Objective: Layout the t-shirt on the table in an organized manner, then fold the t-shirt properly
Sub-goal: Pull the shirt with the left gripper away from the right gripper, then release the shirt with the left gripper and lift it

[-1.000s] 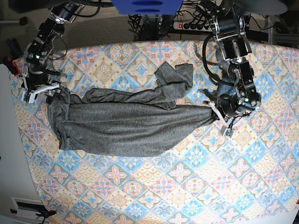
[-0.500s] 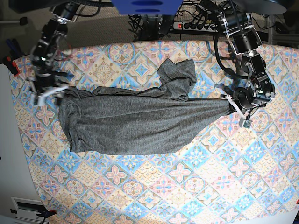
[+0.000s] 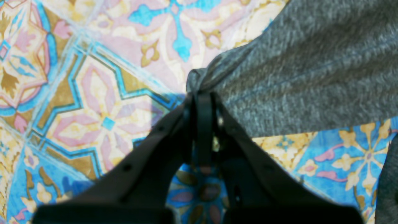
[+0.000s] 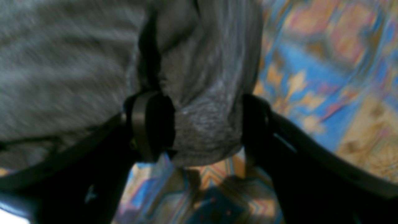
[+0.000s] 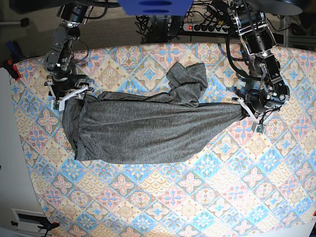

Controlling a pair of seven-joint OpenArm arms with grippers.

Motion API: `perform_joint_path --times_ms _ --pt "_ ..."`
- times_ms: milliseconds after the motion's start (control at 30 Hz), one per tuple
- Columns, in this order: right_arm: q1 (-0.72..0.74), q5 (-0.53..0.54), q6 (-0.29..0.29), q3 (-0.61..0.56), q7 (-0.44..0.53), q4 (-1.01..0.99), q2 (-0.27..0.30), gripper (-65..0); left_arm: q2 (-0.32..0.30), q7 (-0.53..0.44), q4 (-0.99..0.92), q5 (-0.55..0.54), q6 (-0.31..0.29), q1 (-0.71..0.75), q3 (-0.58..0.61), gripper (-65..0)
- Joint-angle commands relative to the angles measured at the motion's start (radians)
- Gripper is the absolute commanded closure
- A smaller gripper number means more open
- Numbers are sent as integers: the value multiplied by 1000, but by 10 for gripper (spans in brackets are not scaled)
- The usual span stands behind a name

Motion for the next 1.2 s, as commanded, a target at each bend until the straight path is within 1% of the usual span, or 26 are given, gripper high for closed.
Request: perform_joint_path --times_ms 0,133,167,200,267,333,400,433,467,533,567,733,800,867,967,1167 --pt "11 2 0 2 -21 -23 12 -373 -15 -7 13 -3 3 -15 -5 0" --pt "69 -1 0 3 62 -89 12 -371 -30 -6 13 -3 3 -5 -5 0" --pt "77 -3 0 7 74 -98 18 -368 -32 -7 13 -3 3 1 -5 0" --pt "78 -3 0 16 82 -109 32 -349 -33 -7 13 -3 3 3 -5 0" --pt "84 -3 0 36 83 -130 44 -267 -35 -7 13 -3 3 3 -5 0" --pt "86 -3 0 82 85 -150 45 -161 -36 -7 13 -3 3 4 -5 0" --pt "123 -3 0 146 83 -156 56 -53 -52 -7 13 -3 3 20 -5 0" --pt "150 -3 0 181 82 -159 56 -11 -53 -7 13 -3 3 23 -5 0" --pt "178 -3 0 209 82 -159 58 0 -53 -7 13 -3 3 24 -5 0" --pt "221 -3 0 261 68 -165 67 0 -55 -7 13 -3 3 24 -5 0" --pt "225 -3 0 277 60 -179 81 0 -55 -7 13 -3 3 24 -5 0" --pt "239 -3 0 286 59 -313 133 0 -55 -7 13 -3 3 26 -5 0" --pt "287 -1 0 287 60 -357 161 -22 -55 -7 13 -3 3 26 -5 0" --pt "328 -1 0 307 60 -385 176 -44 -55 -7 13 -3 3 26 -5 0" --pt "334 -1 0 355 60 -405 176 -85 -55 -7 13 -3 3 26 -5 0" --pt "331 -3 0 350 54 -368 176 -243 -50 -6 13 -3 6 26 -3 0"
